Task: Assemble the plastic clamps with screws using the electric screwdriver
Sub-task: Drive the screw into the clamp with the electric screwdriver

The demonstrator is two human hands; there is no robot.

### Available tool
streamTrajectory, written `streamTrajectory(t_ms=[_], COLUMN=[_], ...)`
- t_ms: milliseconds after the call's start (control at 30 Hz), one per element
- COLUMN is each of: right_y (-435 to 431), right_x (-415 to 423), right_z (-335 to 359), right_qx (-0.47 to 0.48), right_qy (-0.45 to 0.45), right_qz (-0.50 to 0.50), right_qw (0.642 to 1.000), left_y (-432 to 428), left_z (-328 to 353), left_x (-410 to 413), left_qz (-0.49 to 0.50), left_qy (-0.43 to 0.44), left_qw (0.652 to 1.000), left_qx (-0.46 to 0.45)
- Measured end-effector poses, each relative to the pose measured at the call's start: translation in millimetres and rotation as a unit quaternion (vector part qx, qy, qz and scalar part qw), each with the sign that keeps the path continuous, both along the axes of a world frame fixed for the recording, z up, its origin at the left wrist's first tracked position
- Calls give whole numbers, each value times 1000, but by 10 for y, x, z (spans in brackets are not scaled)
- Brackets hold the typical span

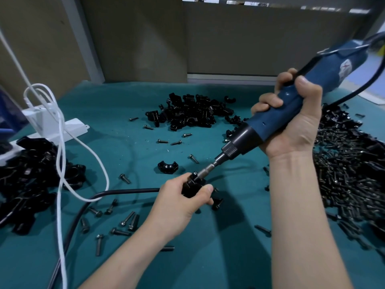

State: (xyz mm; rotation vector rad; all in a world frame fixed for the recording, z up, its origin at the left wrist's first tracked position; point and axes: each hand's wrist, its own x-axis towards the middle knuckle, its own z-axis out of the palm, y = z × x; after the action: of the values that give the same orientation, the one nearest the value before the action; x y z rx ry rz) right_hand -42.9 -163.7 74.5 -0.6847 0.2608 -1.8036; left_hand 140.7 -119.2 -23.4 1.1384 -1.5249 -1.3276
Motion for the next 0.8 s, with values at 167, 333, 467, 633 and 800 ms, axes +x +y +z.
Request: streamTrajectory(t_ms=[167,333,467,633,800], right_y=[2,2,15,-13,-1], right_x=[-12,-39,-89,-107,-117], right_z=[22,50,45,-1,6], right_qx=[-61,-171,-199,-173,-156], right_qy=[-20,-81,-89,-118,-126], right_qz=[59,219,264,266,250], right_qw=[996,957,940,941,947], left_y=[17,-6,-52,-66,-55], left_z=[69,136,171,184,168], left_x=[19,119,174,225,227], left_qz=[-62,-217,-286,-315,-297], left_qy=[20,47,94,123,166], left_qw=[997,966,927,914,910], left_qx=[33,136,224,224,236])
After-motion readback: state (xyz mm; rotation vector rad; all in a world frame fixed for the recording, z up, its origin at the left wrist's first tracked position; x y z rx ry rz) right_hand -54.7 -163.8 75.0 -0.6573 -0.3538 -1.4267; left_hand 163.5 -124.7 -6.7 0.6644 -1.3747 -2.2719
